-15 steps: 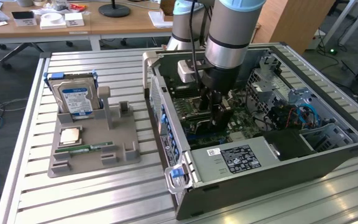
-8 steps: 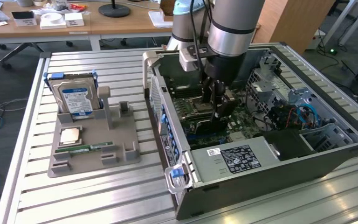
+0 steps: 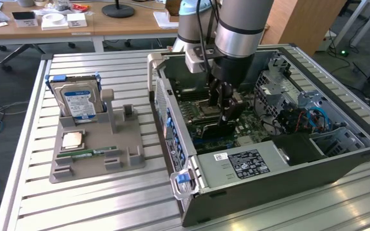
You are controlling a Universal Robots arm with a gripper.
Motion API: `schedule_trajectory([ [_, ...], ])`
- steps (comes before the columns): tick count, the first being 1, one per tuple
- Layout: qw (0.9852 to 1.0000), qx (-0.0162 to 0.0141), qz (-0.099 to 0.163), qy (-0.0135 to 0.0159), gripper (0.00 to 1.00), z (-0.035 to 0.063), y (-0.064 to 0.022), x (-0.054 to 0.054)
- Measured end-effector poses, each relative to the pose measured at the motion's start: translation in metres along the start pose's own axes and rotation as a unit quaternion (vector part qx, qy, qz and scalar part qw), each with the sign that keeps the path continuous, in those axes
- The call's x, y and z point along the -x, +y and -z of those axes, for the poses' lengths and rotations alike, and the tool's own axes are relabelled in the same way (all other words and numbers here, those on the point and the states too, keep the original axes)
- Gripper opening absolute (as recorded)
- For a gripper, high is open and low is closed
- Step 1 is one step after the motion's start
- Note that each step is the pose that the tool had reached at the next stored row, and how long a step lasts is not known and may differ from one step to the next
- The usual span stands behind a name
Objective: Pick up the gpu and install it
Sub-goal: 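Insert the gpu into the slot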
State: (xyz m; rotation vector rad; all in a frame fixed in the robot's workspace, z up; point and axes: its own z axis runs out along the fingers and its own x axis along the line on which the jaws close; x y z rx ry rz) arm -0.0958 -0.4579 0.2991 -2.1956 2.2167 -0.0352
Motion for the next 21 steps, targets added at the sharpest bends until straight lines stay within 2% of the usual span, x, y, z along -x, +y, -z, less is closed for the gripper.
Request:
schedule_trajectory([
  [7, 1.0, 0.0, 0.0, 0.0, 0.69, 0.0048, -0.0002, 0.0],
  [21, 1.0, 0.0, 0.0, 0.0, 0.69, 0.0254, -0.0008, 0.0],
])
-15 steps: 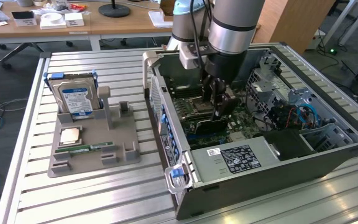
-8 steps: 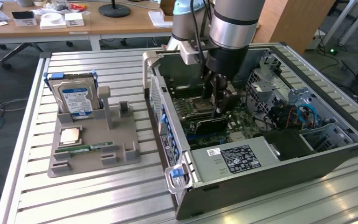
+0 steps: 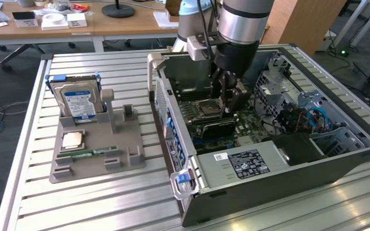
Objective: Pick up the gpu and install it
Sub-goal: 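Insert the gpu into the slot, then press down on the gpu until it lock into place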
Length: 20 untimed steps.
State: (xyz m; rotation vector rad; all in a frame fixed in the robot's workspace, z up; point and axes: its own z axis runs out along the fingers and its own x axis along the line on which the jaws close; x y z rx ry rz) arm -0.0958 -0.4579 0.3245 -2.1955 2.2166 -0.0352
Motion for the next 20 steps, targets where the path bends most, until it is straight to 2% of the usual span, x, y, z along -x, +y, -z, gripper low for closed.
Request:
schedule_trajectory([
  [20, 1.0, 0.0, 0.0, 0.0, 0.69, 0.0021, -0.0001, 0.0],
])
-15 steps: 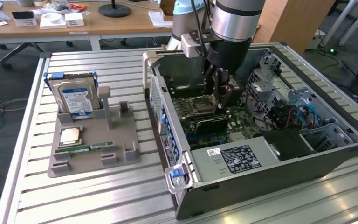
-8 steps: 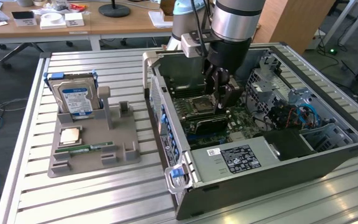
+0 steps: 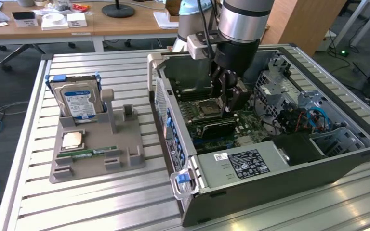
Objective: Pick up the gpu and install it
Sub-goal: 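Press down on the gpu until it lock into place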
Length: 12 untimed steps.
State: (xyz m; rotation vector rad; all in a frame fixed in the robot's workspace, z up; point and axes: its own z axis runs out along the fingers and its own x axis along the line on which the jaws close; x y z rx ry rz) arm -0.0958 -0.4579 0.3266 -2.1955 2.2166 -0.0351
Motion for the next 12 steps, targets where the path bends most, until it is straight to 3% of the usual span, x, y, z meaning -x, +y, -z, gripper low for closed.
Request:
schedule_trajectory([
  [4, 1.0, 0.0, 0.0, 0.0, 0.67, 0.0, 0.0, 0.0],
  [8, 1.0, 0.0, 0.0, 0.0, 0.49, 0.0, 0.0, 0.0],
  [9, 1.0, 0.0, 0.0, 0.0, 0.49, 0.0, 0.0, 0.0],
  [11, 1.0, 0.0, 0.0, 0.0, 0.37, 0.0, 0.0, 0.0],
  [12, 1.0, 0.0, 0.0, 0.0, 0.37, 0.0, 0.0, 0.0],
])
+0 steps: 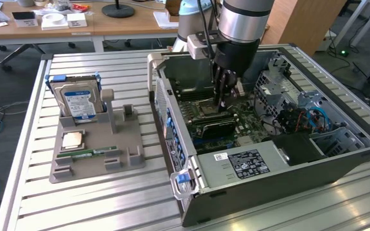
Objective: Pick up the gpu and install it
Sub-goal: 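Press down on the gpu until it lock into place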
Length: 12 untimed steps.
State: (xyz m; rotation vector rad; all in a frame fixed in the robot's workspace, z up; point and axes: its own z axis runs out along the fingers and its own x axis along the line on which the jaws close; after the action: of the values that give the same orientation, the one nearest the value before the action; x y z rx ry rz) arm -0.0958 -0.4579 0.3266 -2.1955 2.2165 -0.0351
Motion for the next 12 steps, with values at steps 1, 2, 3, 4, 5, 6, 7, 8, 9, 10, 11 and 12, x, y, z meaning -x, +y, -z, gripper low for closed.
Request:
schedule_trajectory([
  [1, 1.0, 0.0, 0.0, 0.0, 0.31, 0.0, 0.0, 0.0],
  [2, 1.0, 0.0, 0.0, 0.0, 0.25, 0.0, 0.0, 0.0],
  [3, 1.0, 0.0, 0.0, 0.0, 0.2, 0.0, 0.0, 0.0],
  [4, 1.0, 0.0, 0.0, 0.0, 0.2, 0.0, 0.0, 0.0],
  [5, 1.0, 0.0, 0.0, 0.0, 0.14, 0.0, 0.0, 0.0],
  [6, 1.0, 0.0, 0.0, 0.0, 0.11, 0.0, 0.0, 0.0],
  [7, 1.0, 0.0, 0.0, 0.0, 0.11, 0.0, 0.0, 0.0],
  [8, 1.0, 0.0, 0.0, 0.0, 0.11, 0.0, 0.0, 0.0],
  [9, 1.0, 0.0, 0.0, 0.0, 0.11, 0.0, 0.0, 0.0],
  [10, 1.0, 0.0, 0.0, 0.0, 0.11, 0.0, 0.0, 0.0],
  [11, 1.0, 0.0, 0.0, 0.0, 0.11, 0.0, 0.0, 0.0],
  [12, 1.0, 0.0, 0.0, 0.0, 0.11, 0.0, 0.0, 0.0],
])
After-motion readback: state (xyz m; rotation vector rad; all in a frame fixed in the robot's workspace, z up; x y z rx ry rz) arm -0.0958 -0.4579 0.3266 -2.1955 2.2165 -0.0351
